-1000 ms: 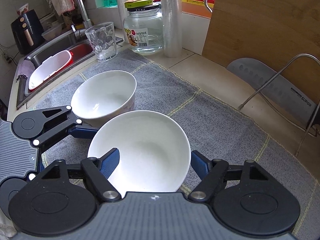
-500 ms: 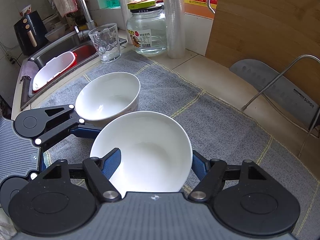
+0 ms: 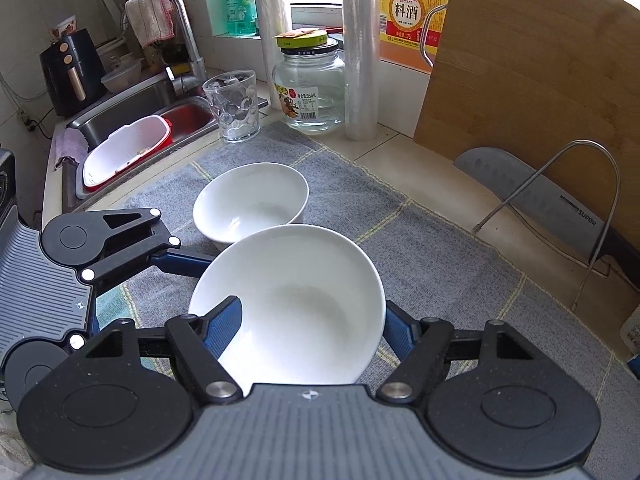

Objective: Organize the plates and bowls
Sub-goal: 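Lift the bowl and carry it over the placed bowl with the right gripper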

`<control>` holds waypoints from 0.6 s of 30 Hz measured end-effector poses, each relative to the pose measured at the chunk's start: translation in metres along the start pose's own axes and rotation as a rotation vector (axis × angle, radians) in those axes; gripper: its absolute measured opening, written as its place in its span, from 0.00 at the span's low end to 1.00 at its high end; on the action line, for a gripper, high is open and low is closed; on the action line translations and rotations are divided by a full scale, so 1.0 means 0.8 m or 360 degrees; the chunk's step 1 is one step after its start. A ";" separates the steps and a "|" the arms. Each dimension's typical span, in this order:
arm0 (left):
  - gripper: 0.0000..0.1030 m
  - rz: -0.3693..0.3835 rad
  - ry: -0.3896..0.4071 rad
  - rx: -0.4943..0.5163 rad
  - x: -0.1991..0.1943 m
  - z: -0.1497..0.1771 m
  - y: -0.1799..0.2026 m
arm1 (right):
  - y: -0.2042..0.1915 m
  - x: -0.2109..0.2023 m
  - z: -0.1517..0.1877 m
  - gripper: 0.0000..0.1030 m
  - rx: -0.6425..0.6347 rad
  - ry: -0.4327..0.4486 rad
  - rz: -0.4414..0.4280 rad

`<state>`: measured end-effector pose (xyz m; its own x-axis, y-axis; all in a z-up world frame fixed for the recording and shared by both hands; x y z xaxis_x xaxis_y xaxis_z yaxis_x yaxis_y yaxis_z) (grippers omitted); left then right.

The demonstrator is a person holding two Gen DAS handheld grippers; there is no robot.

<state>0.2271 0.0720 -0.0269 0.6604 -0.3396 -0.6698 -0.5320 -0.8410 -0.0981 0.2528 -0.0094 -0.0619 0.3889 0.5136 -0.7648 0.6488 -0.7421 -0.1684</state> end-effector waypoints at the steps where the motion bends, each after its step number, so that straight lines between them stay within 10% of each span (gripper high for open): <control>1: 0.88 0.0004 0.0002 0.0004 -0.003 -0.001 0.002 | -0.002 -0.004 0.001 0.77 0.0002 0.0006 0.0004; 18: 0.88 0.0106 0.0010 0.0121 -0.059 -0.006 0.053 | -0.028 -0.074 0.049 0.78 0.0058 0.0098 0.0072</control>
<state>0.1759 0.0505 0.0040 0.6252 -0.3966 -0.6721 -0.6134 -0.7822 -0.1090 0.1896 -0.0399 -0.0372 0.4576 0.5041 -0.7325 0.6061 -0.7795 -0.1579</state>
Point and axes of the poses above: each gripper's, at about its wrist camera, not at the fingertips, and x roughly the way its jaws point, y to its right, z to its underside, the point moved 7 cm from there along x, roughly the way its jaws point, and after that the axes turned 8 degrees about x, right-handed, at the moved point
